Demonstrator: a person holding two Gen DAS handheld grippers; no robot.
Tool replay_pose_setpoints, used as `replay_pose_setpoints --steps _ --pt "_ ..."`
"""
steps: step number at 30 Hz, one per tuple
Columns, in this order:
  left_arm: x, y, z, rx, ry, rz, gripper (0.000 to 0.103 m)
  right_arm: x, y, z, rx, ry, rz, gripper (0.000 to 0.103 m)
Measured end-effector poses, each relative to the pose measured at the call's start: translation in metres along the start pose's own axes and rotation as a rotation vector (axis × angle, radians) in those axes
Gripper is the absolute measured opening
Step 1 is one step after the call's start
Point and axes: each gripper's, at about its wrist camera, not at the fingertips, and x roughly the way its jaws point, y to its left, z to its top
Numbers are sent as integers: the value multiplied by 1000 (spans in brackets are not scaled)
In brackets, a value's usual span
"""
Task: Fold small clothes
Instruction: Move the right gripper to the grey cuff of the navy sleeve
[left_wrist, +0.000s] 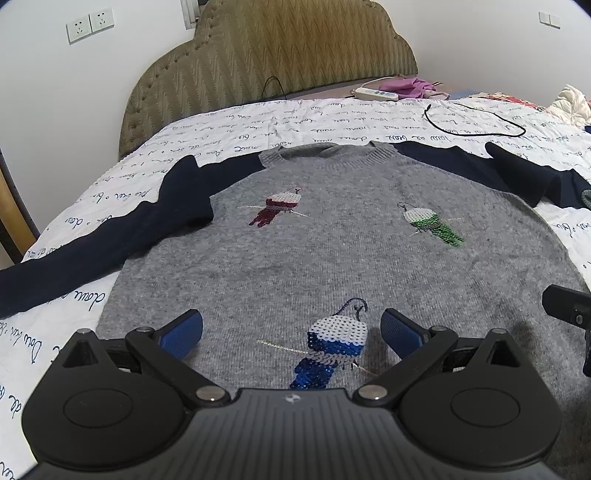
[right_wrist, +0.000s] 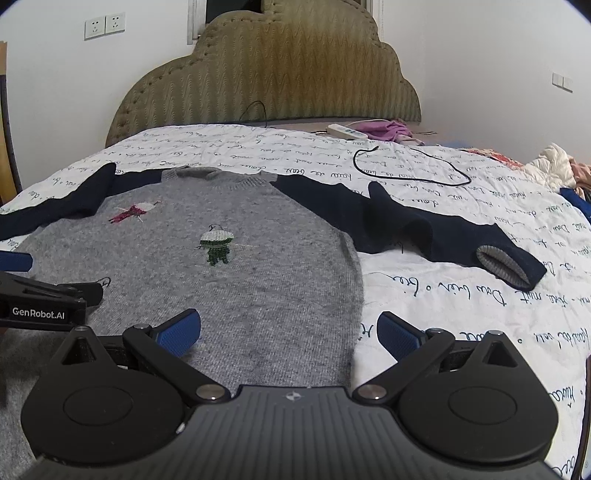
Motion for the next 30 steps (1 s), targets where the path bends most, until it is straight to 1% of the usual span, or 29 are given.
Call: replay_pose_setpoints --steps 5,7,10,12,14,19,21,23,25,30 --pt "0 1 2 -4 -15 -21 103 3 -2 0 -18 -5 -19 102" --pt "0 0 3 -6 -17 -29 103 3 -7 1 -17 -22 -35 100" --pt "2 -2 4 6 -19 -40 103 3 -23 3 21 -40 -63 98" --pt "3 -4 5 15 -20 -44 103 6 -36 5 55 -35 -71 95" --pt "4 -7 7 22 -21 -47 103 9 -47 5 75 -26 -84 88" --pt "8 -11 12 24 -22 -54 103 16 -72 6 102 -23 -129 88" --pt "12 -13 13 25 -16 -52 103 16 -78 6 126 -23 -118 87" --pt "15 -14 14 25 -11 -48 103 12 -77 7 138 -42 -79 87" --pt "19 -15 14 24 -5 -46 103 10 -69 8 119 -59 -51 87" --pt "24 -17 16 28 3 -32 103 11 -41 15 1 -85 -60 91"
